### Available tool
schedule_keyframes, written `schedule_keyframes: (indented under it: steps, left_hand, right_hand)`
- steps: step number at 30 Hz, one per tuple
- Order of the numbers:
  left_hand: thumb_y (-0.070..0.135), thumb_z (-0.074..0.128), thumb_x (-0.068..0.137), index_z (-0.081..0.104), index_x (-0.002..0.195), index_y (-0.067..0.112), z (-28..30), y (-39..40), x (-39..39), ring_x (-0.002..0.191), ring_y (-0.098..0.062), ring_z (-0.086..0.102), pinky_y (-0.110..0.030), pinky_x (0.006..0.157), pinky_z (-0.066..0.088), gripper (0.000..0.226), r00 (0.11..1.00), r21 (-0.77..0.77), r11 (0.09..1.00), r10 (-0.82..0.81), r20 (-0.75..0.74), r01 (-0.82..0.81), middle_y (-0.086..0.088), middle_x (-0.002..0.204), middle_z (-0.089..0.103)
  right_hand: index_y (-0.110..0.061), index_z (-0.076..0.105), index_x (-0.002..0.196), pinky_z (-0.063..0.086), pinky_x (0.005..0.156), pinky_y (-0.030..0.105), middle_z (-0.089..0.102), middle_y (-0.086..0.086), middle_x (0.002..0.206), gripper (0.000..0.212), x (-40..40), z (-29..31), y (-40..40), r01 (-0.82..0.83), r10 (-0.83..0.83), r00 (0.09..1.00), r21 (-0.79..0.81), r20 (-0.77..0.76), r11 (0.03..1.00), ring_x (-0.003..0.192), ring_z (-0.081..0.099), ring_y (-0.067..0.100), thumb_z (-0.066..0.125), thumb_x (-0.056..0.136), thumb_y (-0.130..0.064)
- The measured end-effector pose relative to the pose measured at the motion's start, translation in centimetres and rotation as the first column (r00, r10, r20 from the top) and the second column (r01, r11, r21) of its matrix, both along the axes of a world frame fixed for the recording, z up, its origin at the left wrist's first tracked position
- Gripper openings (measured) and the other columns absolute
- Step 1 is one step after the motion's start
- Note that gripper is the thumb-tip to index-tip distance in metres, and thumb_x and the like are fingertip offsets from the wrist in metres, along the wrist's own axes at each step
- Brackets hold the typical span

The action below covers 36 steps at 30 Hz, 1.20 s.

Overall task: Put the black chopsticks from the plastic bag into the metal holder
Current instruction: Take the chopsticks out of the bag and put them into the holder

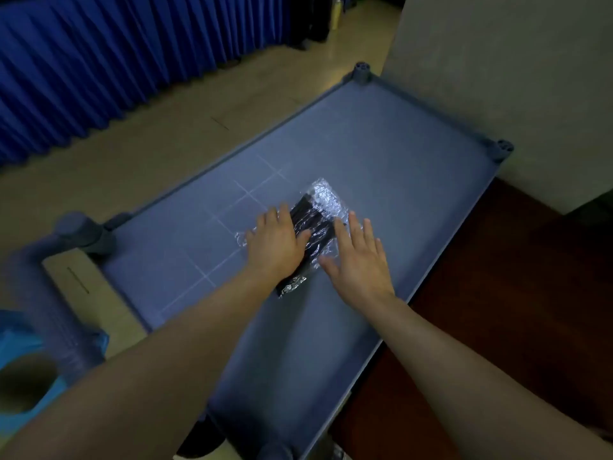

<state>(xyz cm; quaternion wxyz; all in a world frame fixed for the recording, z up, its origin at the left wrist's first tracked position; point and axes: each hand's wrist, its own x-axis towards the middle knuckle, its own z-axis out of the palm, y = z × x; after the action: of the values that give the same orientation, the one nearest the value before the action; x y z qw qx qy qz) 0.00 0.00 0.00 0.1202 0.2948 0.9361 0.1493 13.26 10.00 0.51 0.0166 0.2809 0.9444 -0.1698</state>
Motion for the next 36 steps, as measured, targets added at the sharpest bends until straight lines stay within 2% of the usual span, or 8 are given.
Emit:
schedule_keyframes:
  steps: [4,14,18,22,27,32,34,36]
  left_hand:
    - [0.048,0.049,0.099,0.037,0.145,0.007,-0.3,0.1,0.1,0.127,-0.039,0.045,-0.054,0.098,0.042,0.062,1.0,0.02,1.0,0.003,-0.03,-0.002,-0.018,0.139,0.053]
    - [0.038,0.05,0.1,0.045,0.137,0.008,-0.9,-0.1,-0.3,0.12,-0.039,0.052,-0.051,0.092,0.044,0.047,1.0,0.026,1.0,0.0,-0.017,0.0,-0.017,0.129,0.06]
    - [0.027,0.053,0.101,0.053,0.12,0.004,-0.8,-0.3,-0.7,0.103,-0.038,0.059,-0.043,0.075,0.044,0.03,0.999,0.099,0.995,-0.026,-0.038,0.029,-0.019,0.11,0.064]
    - [0.015,0.056,0.099,0.056,0.109,0.001,-0.5,-0.5,-1.0,0.094,-0.039,0.061,-0.04,0.066,0.04,0.017,0.999,0.135,0.99,-0.036,0.003,0.035,-0.02,0.101,0.064]
    - [0.002,0.054,0.093,0.057,0.101,0.0,-0.2,-0.7,-0.9,0.084,-0.036,0.058,-0.04,0.064,0.041,0.009,0.998,0.171,0.985,-0.018,0.065,0.007,-0.022,0.098,0.063]
    - [-0.005,0.053,0.086,0.06,0.108,0.001,-0.2,-1.0,-0.8,0.089,-0.04,0.061,-0.04,0.066,0.045,0.023,0.988,0.203,0.977,0.035,0.153,-0.066,-0.023,0.1,0.066]
    - [-0.005,0.054,0.084,0.062,0.112,0.002,-0.3,-1.2,-0.9,0.095,-0.041,0.063,-0.044,0.074,0.052,0.03,0.974,0.234,0.963,0.083,0.21,-0.132,-0.023,0.102,0.068]
    - [-0.006,0.055,0.085,0.063,0.118,0.004,-0.5,-1.4,-1.0,0.098,-0.04,0.065,-0.047,0.082,0.055,0.036,0.956,0.244,0.948,0.137,0.261,-0.203,-0.022,0.104,0.071]
  right_hand:
    - [-0.025,0.008,0.162,0.01,0.124,0.051,-0.005,0.006,0.172,0.076,0.4,-1.0,0.1,0.008,-0.007,0.999,-0.017,0.049,1.0,0.157,-0.005,0.032,0.042,0.102,-0.055]
    - [-0.023,0.01,0.162,0.008,0.125,0.049,-0.004,0.007,0.172,0.076,0.8,-2.3,-0.1,0.017,-0.01,0.992,-0.055,0.127,0.998,0.158,-0.006,0.03,0.042,0.102,-0.056]
    - [-0.015,0.018,0.161,0.014,0.126,0.047,0.012,0.01,0.17,0.076,0.7,-1.8,-0.2,0.144,-0.135,0.989,-0.228,0.054,0.963,0.157,0.006,0.029,0.05,0.102,-0.05]
    - [-0.004,0.041,0.147,0.033,0.115,0.043,0.045,0.015,0.152,0.063,0.1,-1.2,0.2,0.355,-0.413,0.91,-0.428,-0.046,0.831,0.141,0.039,0.033,0.059,0.1,-0.042]
    - [-0.002,0.041,0.147,0.041,0.106,0.038,0.054,0.014,0.143,0.064,-1.2,-0.9,0.6,0.43,-0.535,0.845,-0.573,-0.016,0.698,0.133,0.049,0.033,0.061,0.099,-0.039]
    - [-0.011,0.038,0.148,0.048,0.081,0.034,0.063,0.008,0.108,0.064,-2.5,-1.1,0.2,0.442,-0.737,0.675,-0.818,0.032,0.369,0.088,0.058,0.019,0.071,0.094,-0.027]
    - [-0.011,0.039,0.145,0.053,0.081,0.037,0.065,0.009,0.1,0.062,-2.7,-1.6,0.2,0.454,-0.782,0.622,-0.833,0.041,0.317,0.083,0.06,0.02,0.072,0.092,-0.02]
    - [-0.011,0.037,0.147,0.055,0.091,0.043,0.068,0.015,0.112,0.068,-2.7,-1.9,0.1,0.469,-0.808,0.588,-0.833,0.047,0.293,0.094,0.064,0.025,0.074,0.09,-0.017]
